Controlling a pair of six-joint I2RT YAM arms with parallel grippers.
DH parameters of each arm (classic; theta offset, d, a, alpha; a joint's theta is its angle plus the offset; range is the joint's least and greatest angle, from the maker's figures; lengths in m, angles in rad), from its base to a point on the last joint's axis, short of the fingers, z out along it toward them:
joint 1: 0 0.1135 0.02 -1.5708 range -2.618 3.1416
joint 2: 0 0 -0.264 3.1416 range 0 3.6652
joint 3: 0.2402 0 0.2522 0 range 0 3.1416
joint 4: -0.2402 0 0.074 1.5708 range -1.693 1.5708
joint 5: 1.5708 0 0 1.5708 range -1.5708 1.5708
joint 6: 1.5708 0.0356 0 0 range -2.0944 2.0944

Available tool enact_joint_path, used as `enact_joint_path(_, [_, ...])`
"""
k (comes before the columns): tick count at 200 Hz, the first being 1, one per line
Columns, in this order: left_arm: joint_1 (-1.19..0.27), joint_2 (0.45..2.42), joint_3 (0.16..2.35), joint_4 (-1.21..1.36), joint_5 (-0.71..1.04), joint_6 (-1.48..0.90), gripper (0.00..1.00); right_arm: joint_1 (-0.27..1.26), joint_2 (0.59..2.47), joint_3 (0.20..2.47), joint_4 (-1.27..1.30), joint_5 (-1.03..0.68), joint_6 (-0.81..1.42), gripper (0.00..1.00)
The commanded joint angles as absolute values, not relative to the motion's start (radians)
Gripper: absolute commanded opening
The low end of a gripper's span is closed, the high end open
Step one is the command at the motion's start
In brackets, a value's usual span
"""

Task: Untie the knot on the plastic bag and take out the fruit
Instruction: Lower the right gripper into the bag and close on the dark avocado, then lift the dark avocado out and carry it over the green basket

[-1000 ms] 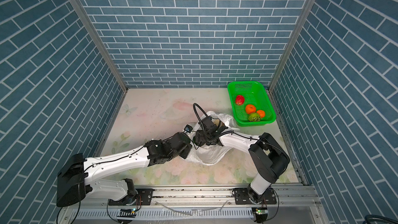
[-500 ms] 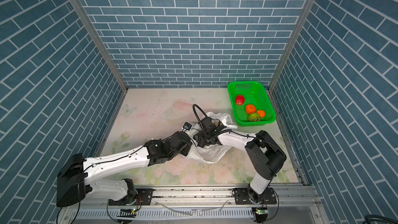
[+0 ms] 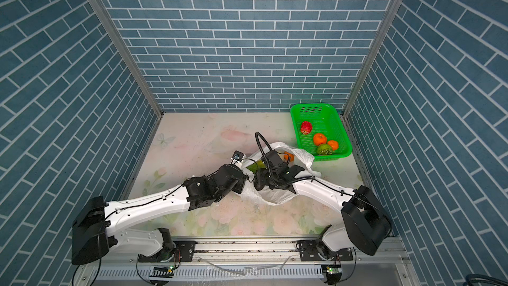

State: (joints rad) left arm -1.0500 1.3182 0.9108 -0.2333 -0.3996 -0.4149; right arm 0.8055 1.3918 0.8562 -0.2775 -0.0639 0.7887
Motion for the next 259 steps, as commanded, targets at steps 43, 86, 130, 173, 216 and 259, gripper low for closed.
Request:
enact_joint_path(43, [-1.034, 1.349, 0.959, -0.211, -0.393, -0.383, 0.0, 0.808, 1.258, 0.912, -0.446, -0.132, 0.757, 0.47])
enact_joint_path(86, [-1.028, 1.38, 0.978, -0.205, -0.384, -0.378, 0.0, 0.824, 1.21, 0.964, -0.549, -0.149, 0.742, 0.47])
enact_joint_path(130, [-1.016, 1.397, 0.986, -0.204, -0.374, -0.372, 0.0, 0.835, 1.166, 1.021, -0.66, -0.12, 0.711, 0.47])
enact_joint_path(173, [-1.0, 1.416, 0.999, -0.2, -0.361, -0.362, 0.0, 0.84, 1.131, 1.041, -0.71, -0.1, 0.703, 0.46])
enact_joint_path(216, [-0.999, 1.445, 1.016, -0.198, -0.345, -0.359, 0.0, 0.854, 1.126, 1.077, -0.742, -0.042, 0.674, 0.46])
enact_joint_path(259, [-0.994, 1.466, 1.03, -0.207, -0.334, -0.357, 0.0, 0.872, 1.135, 1.147, -0.779, -0.027, 0.657, 0.46])
